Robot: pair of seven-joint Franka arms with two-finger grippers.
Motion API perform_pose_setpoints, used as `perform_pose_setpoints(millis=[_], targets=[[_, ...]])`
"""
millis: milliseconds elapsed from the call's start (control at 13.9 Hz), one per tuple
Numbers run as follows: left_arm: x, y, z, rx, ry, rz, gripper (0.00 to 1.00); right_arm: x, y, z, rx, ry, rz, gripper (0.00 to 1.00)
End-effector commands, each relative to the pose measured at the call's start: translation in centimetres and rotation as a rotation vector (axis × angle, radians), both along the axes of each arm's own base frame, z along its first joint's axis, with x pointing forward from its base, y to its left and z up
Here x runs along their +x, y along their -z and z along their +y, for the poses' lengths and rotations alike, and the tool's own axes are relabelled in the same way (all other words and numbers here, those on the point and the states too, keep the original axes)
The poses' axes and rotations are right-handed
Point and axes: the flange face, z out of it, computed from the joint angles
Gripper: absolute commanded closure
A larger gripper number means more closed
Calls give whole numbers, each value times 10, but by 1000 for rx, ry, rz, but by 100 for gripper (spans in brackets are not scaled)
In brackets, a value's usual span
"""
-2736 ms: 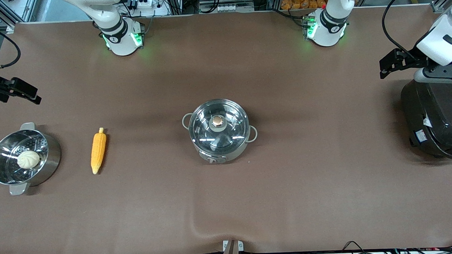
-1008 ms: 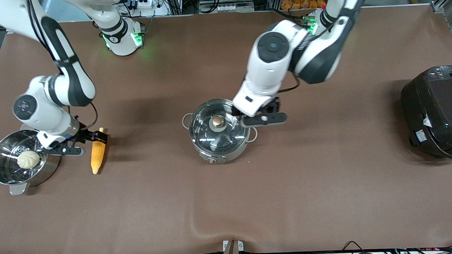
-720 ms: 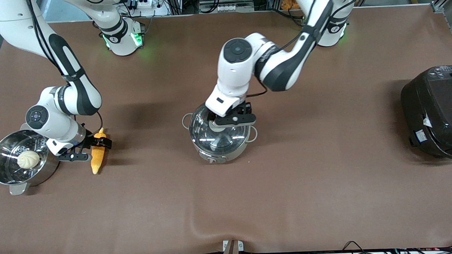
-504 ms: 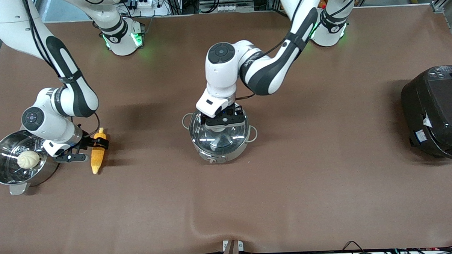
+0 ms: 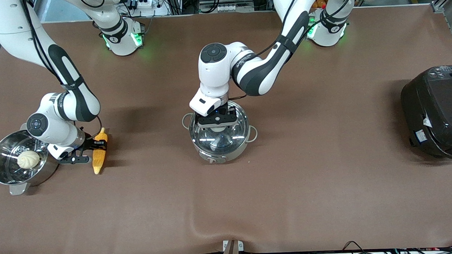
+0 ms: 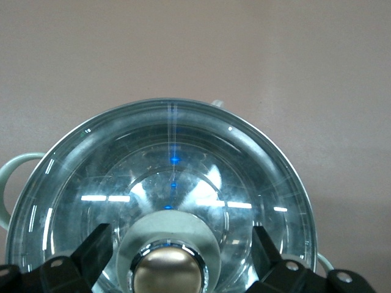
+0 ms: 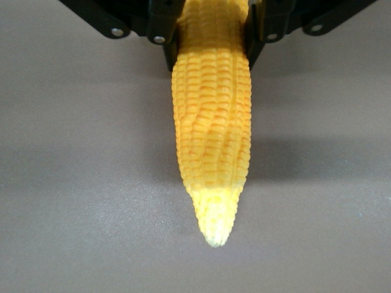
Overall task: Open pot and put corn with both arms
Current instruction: 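Grasp the glass lid knob with the left gripper while the right gripper grasps the corn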
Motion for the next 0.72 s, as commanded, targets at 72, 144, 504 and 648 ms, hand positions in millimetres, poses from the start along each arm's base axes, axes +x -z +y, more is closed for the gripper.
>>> perform_pose_setpoints(millis=[72,144,504,648], targets=[[-9,-1,-5,45,-10,-9,0,10,-28,6,-6,-33,-9,90],[-10,1,-4,59,-11,0,0,18,-49,17,-6,-54,-21,90],[-10,-2,-3,57,-10,1,0,44,-173,94,0,-172,30,88],[-10,-7,-1,52,-30,19,62,50,-202,112,1,-190,53,88]])
